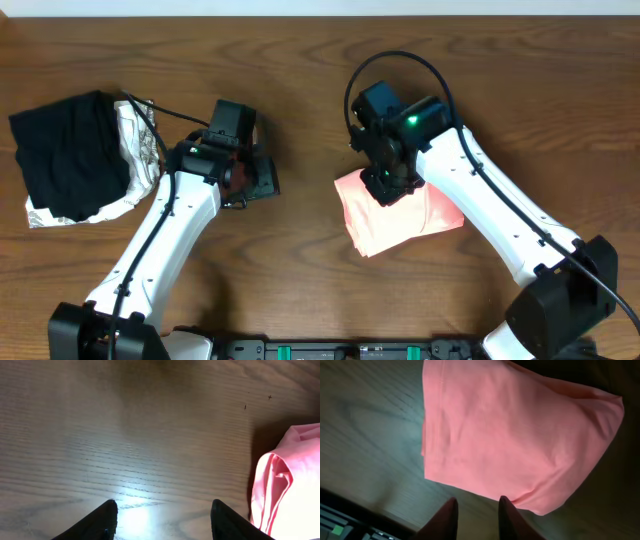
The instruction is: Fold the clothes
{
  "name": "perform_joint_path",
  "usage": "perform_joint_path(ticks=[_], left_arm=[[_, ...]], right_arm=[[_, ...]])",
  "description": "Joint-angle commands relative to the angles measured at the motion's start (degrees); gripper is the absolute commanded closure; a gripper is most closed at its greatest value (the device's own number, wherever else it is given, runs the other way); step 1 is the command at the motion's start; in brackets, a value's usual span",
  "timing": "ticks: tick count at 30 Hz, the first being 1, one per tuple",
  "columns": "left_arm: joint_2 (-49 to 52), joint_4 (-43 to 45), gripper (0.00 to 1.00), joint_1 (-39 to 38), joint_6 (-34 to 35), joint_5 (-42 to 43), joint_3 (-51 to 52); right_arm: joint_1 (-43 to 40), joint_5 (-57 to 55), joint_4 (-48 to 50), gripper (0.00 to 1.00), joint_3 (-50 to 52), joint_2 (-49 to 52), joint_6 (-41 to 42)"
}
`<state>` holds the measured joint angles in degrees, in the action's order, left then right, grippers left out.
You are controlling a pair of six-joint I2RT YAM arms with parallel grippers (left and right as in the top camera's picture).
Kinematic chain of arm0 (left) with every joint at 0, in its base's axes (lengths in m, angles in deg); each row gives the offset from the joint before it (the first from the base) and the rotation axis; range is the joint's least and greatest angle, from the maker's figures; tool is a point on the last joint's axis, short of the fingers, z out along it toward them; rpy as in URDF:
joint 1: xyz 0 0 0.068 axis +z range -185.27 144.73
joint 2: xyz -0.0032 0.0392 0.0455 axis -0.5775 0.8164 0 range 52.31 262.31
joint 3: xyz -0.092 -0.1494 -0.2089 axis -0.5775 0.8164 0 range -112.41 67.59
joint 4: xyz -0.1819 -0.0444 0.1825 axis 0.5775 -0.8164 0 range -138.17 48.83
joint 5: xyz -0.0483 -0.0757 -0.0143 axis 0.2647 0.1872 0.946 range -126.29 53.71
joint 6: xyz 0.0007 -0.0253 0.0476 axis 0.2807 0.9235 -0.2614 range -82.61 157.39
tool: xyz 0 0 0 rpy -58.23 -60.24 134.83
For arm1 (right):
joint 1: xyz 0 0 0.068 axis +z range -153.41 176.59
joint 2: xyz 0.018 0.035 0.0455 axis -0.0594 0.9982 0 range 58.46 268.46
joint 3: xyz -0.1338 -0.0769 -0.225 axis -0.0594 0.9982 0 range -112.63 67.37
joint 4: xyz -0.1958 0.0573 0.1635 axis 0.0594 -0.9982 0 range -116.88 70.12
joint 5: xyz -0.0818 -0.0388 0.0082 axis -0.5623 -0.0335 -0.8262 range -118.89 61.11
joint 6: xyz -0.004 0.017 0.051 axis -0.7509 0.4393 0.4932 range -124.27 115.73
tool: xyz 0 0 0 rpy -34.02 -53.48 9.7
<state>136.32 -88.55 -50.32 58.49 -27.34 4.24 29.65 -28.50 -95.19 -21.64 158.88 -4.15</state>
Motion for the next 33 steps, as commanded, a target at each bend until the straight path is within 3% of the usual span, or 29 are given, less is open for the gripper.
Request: perform_joint_path(ticks=[1, 10, 19, 30, 33], left_arm=[[0.2, -0.2, 0.40, 0.2, -0.5, -0.6, 0.3], [0.2, -0.2, 0.40, 0.2, -0.5, -0.6, 0.3], [0.2, 0.5, 0.41, -3.0, -0.5, -0.6, 0.3], [0.2, 4.5, 0.43, -11.5, -0.5, -0.6, 0.3], [0.3, 5.3, 0.43, -13.1, -0.5, -0.6, 0.3]], right_arm=[[-1.4, -0.4, 0.3, 0.77, -0.1, 0.0, -0.4], [-8.5, 0.0, 1.1, 0.78, -0.1, 0.0, 2.8], [-11.6, 0.2, 1.3, 0.89, 2.3, 0.0, 4.2], [-11.8, 0.2, 22.2, 0.83, 21.9, 0.0, 4.2], [-11.9, 0.2, 28.4, 0.75, 28.1, 0.0, 4.9]])
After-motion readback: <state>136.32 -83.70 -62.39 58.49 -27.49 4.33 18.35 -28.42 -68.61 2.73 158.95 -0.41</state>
